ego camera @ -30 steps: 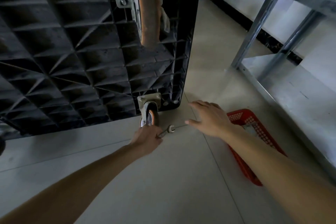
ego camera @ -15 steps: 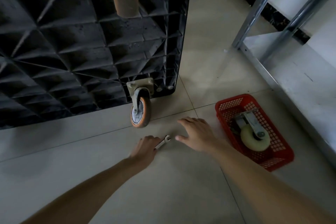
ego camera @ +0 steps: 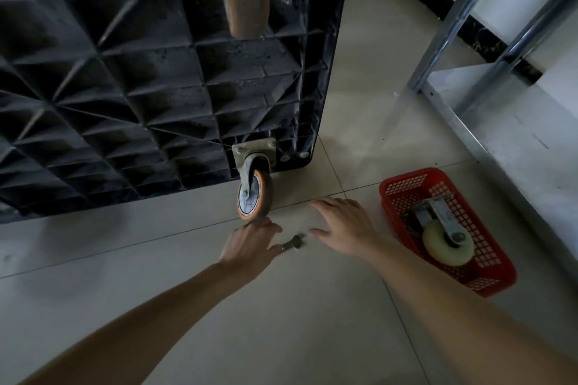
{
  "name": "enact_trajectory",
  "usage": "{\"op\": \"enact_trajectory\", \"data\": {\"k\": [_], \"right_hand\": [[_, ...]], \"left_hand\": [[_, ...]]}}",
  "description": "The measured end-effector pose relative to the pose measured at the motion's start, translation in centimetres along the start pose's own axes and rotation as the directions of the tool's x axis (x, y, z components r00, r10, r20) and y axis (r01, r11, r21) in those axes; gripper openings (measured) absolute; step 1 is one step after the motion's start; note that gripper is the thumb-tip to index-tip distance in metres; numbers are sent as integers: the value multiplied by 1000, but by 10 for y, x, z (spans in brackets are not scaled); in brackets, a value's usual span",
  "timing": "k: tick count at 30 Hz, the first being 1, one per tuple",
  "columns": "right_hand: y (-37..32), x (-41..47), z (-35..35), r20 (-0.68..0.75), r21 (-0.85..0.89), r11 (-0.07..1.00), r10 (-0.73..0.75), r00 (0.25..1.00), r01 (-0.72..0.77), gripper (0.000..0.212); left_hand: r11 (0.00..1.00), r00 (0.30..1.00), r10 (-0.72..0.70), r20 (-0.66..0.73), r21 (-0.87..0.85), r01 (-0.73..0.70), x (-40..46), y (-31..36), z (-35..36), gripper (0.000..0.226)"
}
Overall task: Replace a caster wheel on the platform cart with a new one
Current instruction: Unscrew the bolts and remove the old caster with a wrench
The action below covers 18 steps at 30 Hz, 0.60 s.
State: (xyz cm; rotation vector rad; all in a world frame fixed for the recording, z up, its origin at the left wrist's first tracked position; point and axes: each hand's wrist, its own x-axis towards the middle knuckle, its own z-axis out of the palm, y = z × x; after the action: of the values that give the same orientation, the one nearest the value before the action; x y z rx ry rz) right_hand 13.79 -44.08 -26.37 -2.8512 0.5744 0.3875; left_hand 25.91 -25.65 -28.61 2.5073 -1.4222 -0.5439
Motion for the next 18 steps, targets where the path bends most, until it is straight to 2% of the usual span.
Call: {"op": "enact_trajectory", "data": {"k": [4,8,12,18], "right_hand": [[7,-9,-49,-47,-43,999,1,999,-3,71],[17,-18,-131,-153,-80,996,38,988,-50,68],[11,-26,-226,-285,-93,994,29,958,-58,68],[-19,-39,-342,-444,-167,985,-34,895,-46,70]], "left_hand": [[998,993,38,-108,51,-32,-3,6,-58,33],[996,968,50,-247,79,-31,-10,10,-145,35],[996,893,38,-449,91,3,-21,7,-235,32],[995,777,53,-627,102,15,-38,17,-337,43]]}}
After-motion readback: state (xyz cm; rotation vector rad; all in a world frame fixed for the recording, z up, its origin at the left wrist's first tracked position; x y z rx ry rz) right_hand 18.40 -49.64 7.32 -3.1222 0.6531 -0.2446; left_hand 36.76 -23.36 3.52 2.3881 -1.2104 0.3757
